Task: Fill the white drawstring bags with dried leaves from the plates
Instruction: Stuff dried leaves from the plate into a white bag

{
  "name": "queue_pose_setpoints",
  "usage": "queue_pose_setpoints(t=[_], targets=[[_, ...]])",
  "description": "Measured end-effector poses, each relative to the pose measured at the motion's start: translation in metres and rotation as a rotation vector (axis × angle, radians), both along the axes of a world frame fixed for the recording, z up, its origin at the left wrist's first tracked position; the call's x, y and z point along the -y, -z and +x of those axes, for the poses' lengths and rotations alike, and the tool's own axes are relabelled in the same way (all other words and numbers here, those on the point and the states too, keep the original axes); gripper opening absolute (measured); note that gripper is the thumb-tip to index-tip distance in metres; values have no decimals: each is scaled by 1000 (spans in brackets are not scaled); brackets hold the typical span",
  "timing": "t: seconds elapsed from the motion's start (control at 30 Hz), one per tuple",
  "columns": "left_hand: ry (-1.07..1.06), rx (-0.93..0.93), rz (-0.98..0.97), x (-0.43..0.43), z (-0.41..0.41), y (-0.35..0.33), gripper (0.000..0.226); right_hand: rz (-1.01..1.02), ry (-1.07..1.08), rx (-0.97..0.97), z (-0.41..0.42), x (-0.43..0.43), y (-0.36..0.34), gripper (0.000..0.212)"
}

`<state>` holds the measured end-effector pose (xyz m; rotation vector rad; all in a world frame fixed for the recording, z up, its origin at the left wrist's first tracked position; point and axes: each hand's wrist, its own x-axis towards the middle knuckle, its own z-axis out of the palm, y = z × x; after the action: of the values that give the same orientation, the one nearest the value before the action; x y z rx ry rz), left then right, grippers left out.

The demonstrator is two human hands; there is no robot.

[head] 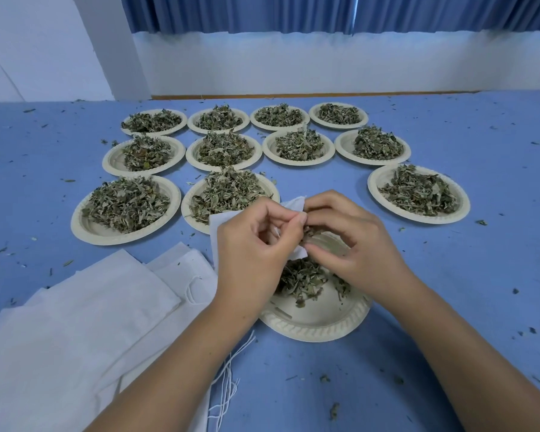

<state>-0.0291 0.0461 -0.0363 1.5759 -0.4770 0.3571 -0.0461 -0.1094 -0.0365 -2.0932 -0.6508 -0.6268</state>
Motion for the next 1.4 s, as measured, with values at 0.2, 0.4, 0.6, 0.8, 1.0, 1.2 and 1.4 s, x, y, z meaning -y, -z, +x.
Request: queue_pose_setpoints(t=[0.2,0.4,0.6,0.8,1.0,1.2,1.4], targets=[[-11,-20,-36,-2,3,-2,16,78,27,109,-2,-2,0,11],[20,8,0,-2,1,-2,11,-210,16,112,-2,-5,1,24],[9,-7,-18,-3,2,-2,11,-336,102,62,-8,-3,-5,40],[-68,-49,-55,-4,3,-4,13,-86,93,-26,-6,1,-7,42],[-158,-79,-137,-3,5,-7,16,-176,57,-223,-4,-1,-4,19],[-175,-90,-121,-3,5,-7,17,-559,-144,-330,-1,-15,12,39],[-175,-93,-127,-3,4,-8,17,-452,-112,-389,0,-9,6,16]])
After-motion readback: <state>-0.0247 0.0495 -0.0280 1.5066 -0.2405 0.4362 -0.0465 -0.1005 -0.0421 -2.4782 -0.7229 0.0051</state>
